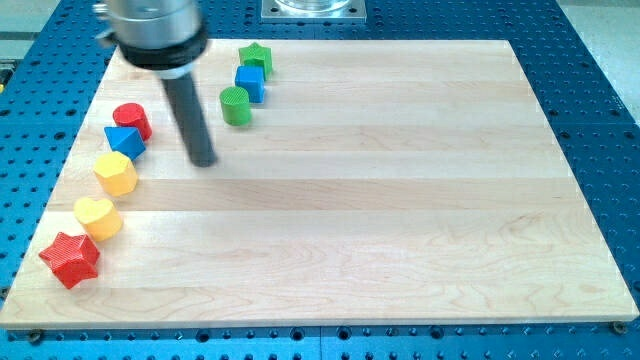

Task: Move the green circle to the top of the red circle

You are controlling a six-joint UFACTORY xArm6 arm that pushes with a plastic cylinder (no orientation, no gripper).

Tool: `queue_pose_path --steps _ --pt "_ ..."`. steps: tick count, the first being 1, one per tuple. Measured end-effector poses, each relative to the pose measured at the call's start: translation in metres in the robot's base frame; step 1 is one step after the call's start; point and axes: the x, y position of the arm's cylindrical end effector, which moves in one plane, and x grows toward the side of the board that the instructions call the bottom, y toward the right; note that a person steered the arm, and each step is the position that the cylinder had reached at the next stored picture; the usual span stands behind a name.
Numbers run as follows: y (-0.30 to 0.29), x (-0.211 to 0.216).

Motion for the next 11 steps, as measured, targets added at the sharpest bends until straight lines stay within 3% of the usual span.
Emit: queue_pose_path --steps 2,4,6,7,9,10,11 --pt "0.013 -0.060" --pt "0.046 -0.071" --pt "-0.010 -0.091" --pt "0.011 -0.106" --pt "-0.019 -0.115" --pt "-0.064 -0.099" --pt "-0.050 -0.098"
